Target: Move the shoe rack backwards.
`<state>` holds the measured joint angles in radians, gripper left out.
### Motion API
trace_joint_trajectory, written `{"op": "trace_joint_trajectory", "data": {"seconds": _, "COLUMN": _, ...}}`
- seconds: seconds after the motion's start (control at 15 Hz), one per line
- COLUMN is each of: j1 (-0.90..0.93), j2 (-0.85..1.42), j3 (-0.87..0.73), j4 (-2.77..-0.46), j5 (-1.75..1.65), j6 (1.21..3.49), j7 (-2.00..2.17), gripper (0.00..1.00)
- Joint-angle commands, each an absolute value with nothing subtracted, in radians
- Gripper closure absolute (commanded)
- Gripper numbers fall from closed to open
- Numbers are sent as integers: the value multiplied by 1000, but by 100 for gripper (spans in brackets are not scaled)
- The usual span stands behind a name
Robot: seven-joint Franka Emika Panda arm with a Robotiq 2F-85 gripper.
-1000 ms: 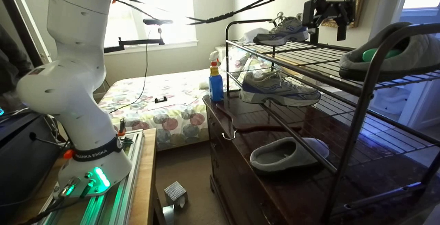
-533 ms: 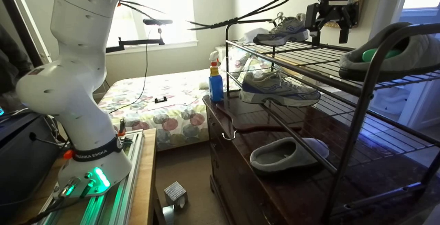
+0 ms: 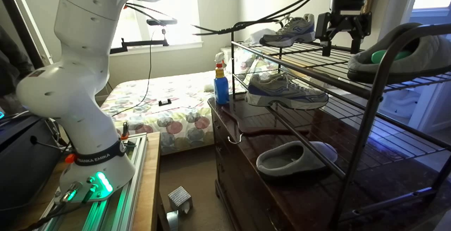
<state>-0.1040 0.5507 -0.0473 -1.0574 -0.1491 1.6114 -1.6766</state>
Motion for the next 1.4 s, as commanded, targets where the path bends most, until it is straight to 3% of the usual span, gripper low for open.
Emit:
{"op": "trace_joint_trajectory", "data": {"seconds": 0.0, "j1": -112, "j2": 603, "j3": -55, "j4": -1029, "j5": -153, "j6": 1647, "j7": -1677, "gripper": 0}}
{"op": "trace_joint_trajectory", "data": {"seconds": 0.73, "j1": -111, "j2": 624, "j3": -65, "j4": -1006, "j5": -158, "j6": 1653, "j7": -1670, "gripper": 0}}
{"op": "trace_joint_trajectory", "data": {"seconds": 0.8, "j1": -110, "j2": 627, "j3": -65, "j4": -998, "j5": -158, "j6": 1650, "j7": -1670, "gripper": 5}}
{"op": "trace_joint_trajectory", "data": {"seconds": 0.87, "j1": -109, "j2": 630, "j3": -65, "j4": -991, "j5": -158, "j6": 1648, "j7": -1669, "gripper": 26}}
{"op": "trace_joint_trajectory", "data": {"seconds": 1.0, "j1": -107, "j2": 631, "j3": -65, "j4": -983, "j5": -159, "j6": 1648, "j7": -1668, "gripper": 32}}
{"op": "trace_joint_trajectory", "data": {"seconds": 1.2, "j1": -106, "j2": 634, "j3": -66, "j4": -975, "j5": -159, "j6": 1633, "j7": -1667, "gripper": 55}}
{"op": "trace_joint_trajectory", "data": {"seconds": 1.33, "j1": -106, "j2": 636, "j3": -66, "j4": -972, "j5": -160, "j6": 1632, "j7": -1669, "gripper": 57}}
